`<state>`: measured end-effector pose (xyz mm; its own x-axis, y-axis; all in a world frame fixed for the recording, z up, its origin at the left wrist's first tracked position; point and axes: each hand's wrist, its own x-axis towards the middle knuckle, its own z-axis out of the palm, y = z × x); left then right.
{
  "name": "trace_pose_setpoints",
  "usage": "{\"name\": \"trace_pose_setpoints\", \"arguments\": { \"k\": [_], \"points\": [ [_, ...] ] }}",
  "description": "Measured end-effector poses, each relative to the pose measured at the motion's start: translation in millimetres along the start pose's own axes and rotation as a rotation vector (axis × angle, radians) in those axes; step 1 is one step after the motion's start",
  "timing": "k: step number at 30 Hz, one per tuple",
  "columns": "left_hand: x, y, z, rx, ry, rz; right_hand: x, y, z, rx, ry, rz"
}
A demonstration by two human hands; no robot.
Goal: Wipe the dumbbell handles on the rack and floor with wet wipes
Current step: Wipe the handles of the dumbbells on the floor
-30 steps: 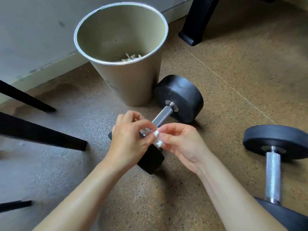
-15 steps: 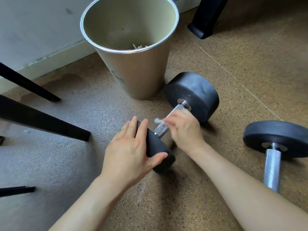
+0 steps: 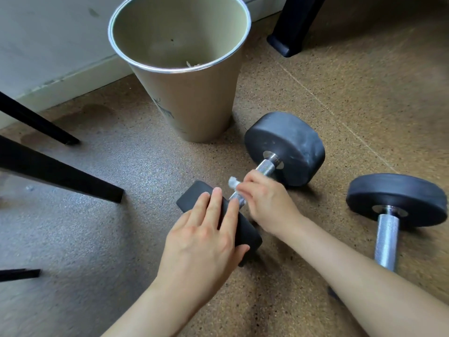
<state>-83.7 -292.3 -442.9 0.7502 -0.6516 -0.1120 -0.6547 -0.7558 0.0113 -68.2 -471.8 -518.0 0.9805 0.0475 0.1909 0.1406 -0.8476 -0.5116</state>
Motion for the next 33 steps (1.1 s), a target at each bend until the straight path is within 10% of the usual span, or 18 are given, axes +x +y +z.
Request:
{"name": "trace_pose_setpoints", "arguments": {
  "k": [14, 19, 22, 27, 33],
  "points": [
    [-10.0, 4.3, 7.7, -0.253, 0.28, 0.214, -4.9, 37.3, -23.9, -0.249, 0.225, 0.17],
    [-7.7, -3.1, 13.1, -0.35, 0.228, -0.057, -19.2, 8.0, -9.7, -0.181, 0.118, -0.019],
    [-10.0, -1.8, 17.0, -0.306, 0.173, -0.061, -7.7, 32.1, -18.8, -0.237, 0.318, 0.232],
    [-13.7, 3.8, 17.1, -0.283, 0.201, -0.017, -27.9, 11.5, -7.5, -0.154, 0.139, 0.0],
    [-20.7, 15.9, 22.4, -0.235, 0.289, 0.13, -33.1, 15.1, -14.1, -0.189, 0.176, 0.14]
  ]
}}
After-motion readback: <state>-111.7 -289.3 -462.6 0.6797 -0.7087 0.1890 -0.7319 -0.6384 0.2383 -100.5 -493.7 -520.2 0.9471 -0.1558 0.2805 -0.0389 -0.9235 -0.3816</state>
